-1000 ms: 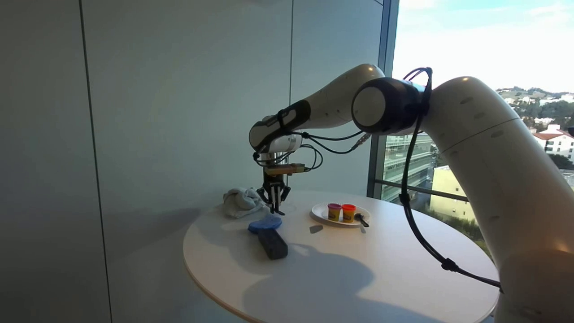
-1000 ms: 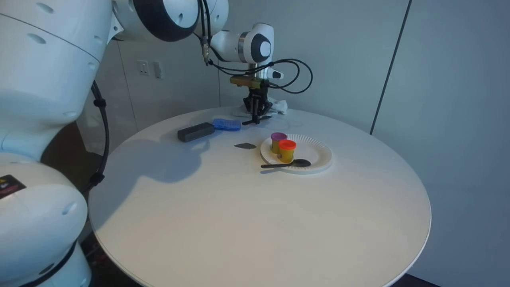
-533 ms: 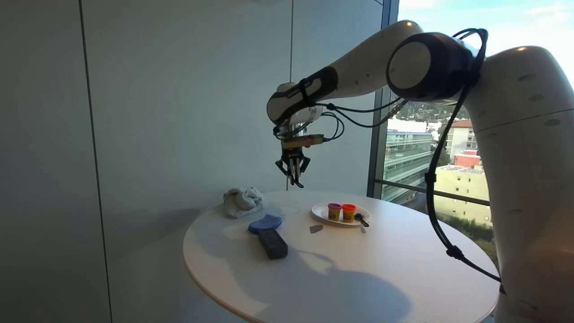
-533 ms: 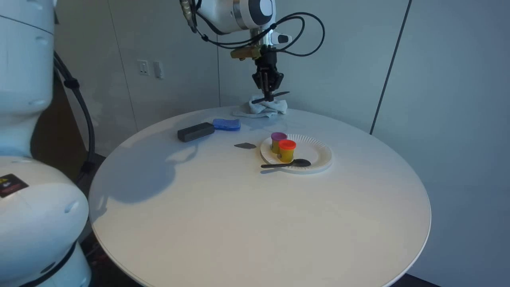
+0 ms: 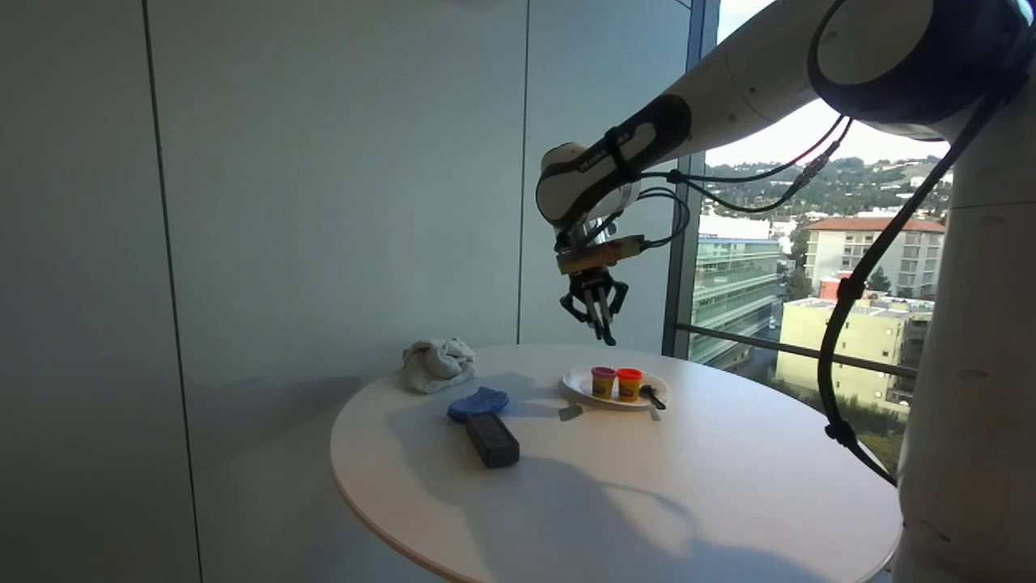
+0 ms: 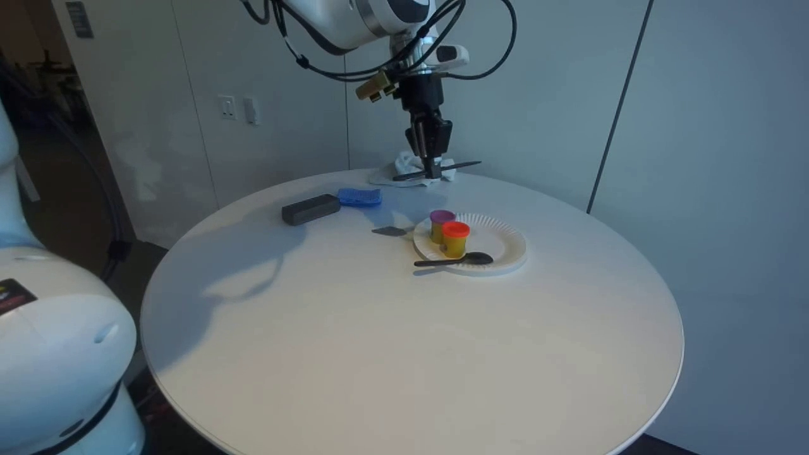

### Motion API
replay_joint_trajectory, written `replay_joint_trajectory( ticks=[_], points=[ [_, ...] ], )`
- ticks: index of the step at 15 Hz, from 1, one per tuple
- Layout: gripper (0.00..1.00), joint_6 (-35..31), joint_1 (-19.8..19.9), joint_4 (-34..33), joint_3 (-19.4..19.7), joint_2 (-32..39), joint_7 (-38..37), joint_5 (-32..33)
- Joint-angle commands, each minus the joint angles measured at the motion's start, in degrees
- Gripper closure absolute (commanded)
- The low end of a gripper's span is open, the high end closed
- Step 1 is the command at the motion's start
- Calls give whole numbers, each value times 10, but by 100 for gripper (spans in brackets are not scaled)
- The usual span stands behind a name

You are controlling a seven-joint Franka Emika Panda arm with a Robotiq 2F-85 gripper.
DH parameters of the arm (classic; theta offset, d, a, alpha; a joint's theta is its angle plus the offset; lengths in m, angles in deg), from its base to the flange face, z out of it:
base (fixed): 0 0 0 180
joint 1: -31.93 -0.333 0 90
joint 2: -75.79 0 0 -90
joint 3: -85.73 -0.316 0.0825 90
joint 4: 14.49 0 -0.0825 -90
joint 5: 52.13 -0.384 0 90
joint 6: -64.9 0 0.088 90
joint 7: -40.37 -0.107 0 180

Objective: Put the spice cups and black objects on the plate

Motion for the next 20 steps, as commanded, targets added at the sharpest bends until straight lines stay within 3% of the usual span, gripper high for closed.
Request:
replay_joint_trajectory(
  ticks=[1,7,16,17,18,20],
  points=[
    [94,-15,28,32,5,-3,-49,35],
    [94,-23,56,4,21,38,-51,42],
    [93,-52,60,-60,33,97,-40,44],
    [60,-52,61,-64,36,101,-38,42],
    [60,-52,62,-69,38,105,-36,39],
    [48,-53,62,-74,42,110,-32,33]
  ],
)
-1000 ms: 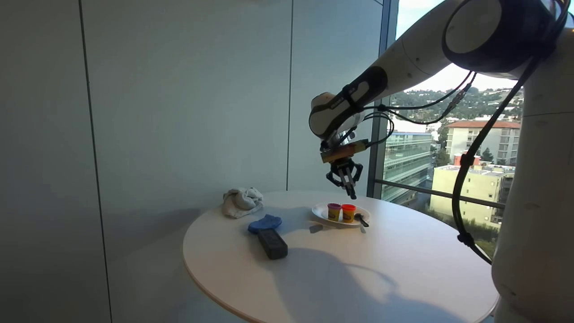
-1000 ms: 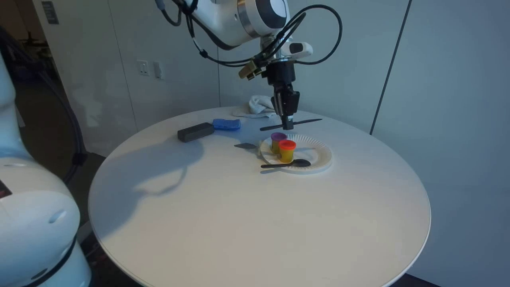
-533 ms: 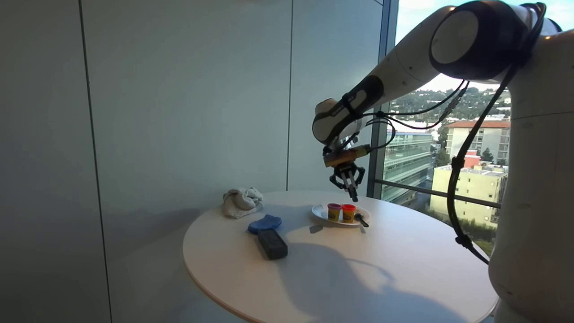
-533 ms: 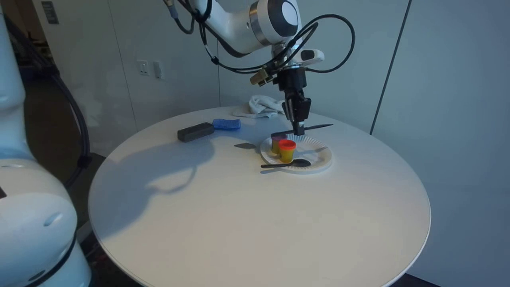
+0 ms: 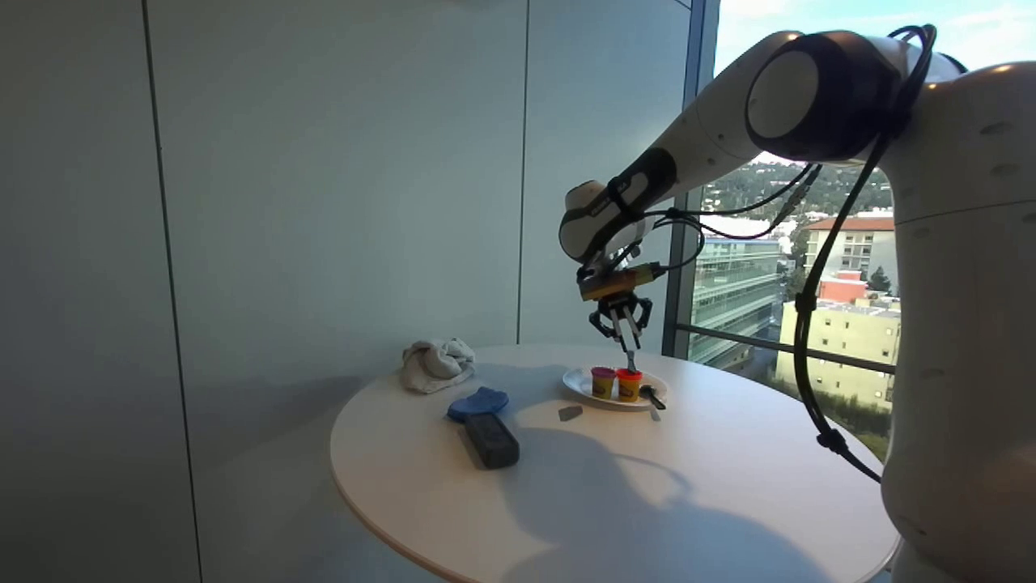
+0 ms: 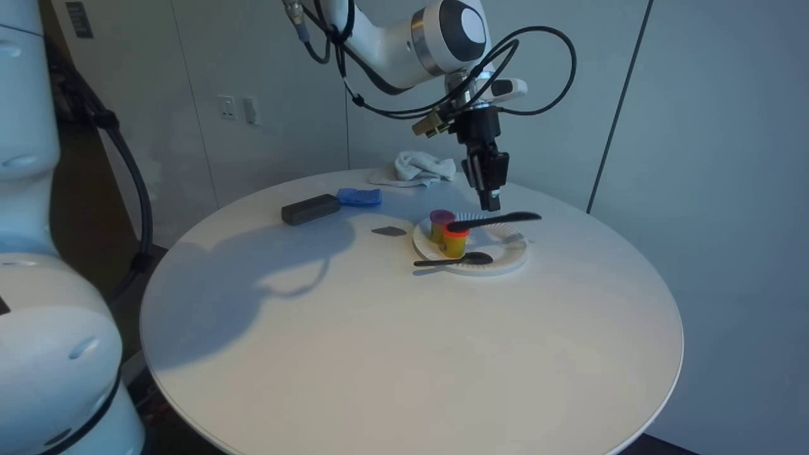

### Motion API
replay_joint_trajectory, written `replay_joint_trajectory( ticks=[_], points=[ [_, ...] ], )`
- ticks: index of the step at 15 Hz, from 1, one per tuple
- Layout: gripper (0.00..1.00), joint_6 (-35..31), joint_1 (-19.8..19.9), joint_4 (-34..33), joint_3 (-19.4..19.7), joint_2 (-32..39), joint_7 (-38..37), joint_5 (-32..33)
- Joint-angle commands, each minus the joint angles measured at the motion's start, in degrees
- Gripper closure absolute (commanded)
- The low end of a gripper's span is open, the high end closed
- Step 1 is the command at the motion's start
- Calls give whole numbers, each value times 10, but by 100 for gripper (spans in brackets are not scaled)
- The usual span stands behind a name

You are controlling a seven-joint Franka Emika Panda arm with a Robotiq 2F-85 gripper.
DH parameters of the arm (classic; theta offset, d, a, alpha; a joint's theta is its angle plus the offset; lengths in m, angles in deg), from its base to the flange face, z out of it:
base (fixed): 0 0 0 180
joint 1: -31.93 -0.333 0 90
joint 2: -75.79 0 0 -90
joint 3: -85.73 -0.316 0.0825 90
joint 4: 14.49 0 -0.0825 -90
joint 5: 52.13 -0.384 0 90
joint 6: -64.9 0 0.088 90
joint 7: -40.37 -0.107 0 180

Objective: Put the spice cups and black objects on the plate

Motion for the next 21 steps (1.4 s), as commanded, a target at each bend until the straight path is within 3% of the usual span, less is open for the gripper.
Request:
replay_joint_trajectory(
  ticks=[1,4,7,12,14,18,19,21],
  points=[
    [41,-2,3,-24,7,14,14,-4],
    [17,-12,2,-11,6,3,21,-13],
    [1,-44,-12,11,-9,-21,23,-28],
    [0,-107,-55,111,-56,-131,39,-42],
    [0,-82,-67,149,-78,-182,38,-88],
    [0,-89,-80,253,-122,-303,15,-116],
    [0,-78,-66,182,-119,-223,27,-108],
    [0,-78,-65,224,-135,-272,22,-111]
  ],
)
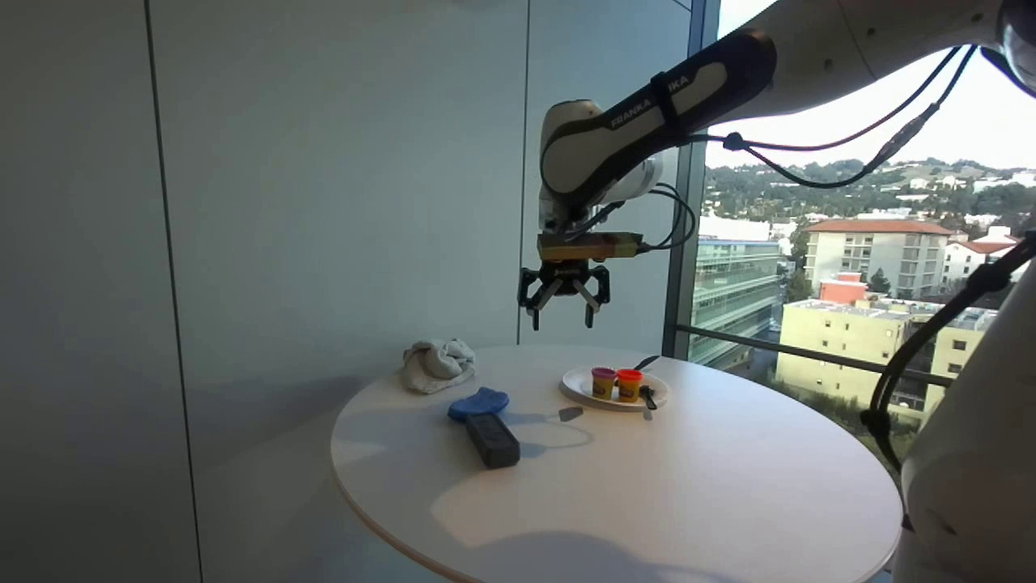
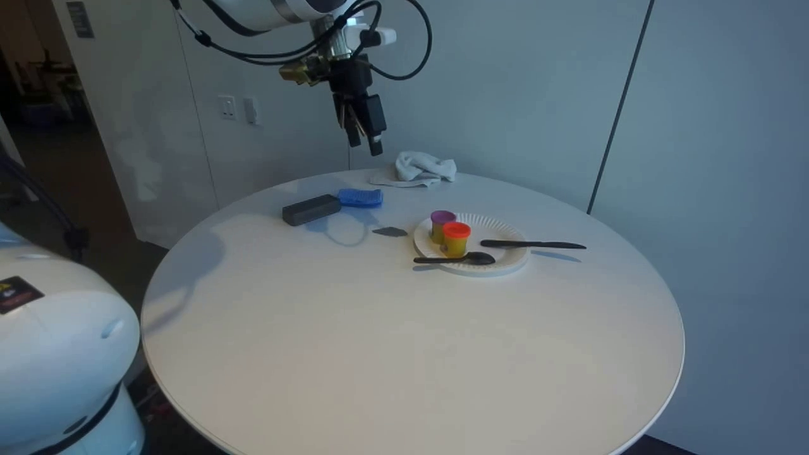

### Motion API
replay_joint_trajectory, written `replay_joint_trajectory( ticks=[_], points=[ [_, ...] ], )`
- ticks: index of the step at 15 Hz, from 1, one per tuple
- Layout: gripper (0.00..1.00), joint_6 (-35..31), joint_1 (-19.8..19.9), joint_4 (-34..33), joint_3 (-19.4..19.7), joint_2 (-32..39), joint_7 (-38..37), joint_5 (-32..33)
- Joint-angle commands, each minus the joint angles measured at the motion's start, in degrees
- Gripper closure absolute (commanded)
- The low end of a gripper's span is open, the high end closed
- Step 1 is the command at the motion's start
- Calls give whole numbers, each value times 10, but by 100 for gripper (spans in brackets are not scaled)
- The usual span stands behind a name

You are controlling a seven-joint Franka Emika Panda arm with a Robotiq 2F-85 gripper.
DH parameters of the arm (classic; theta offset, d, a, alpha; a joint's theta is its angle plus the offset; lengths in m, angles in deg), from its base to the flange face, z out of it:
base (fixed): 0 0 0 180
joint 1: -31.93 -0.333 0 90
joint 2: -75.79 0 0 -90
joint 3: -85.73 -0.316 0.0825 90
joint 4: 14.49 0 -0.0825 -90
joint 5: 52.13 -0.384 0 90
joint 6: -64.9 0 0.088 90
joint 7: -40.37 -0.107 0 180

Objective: Put the spice cups and black objects on the plate

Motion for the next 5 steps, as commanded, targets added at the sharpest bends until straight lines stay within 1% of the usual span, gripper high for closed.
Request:
replay_joint_trajectory(
  ticks=[1,5],
  points=[
    [0,0,16,11,-16,-14,4,-6],
    [0,-1,17,22,-15,-22,5,-6]
  ],
)
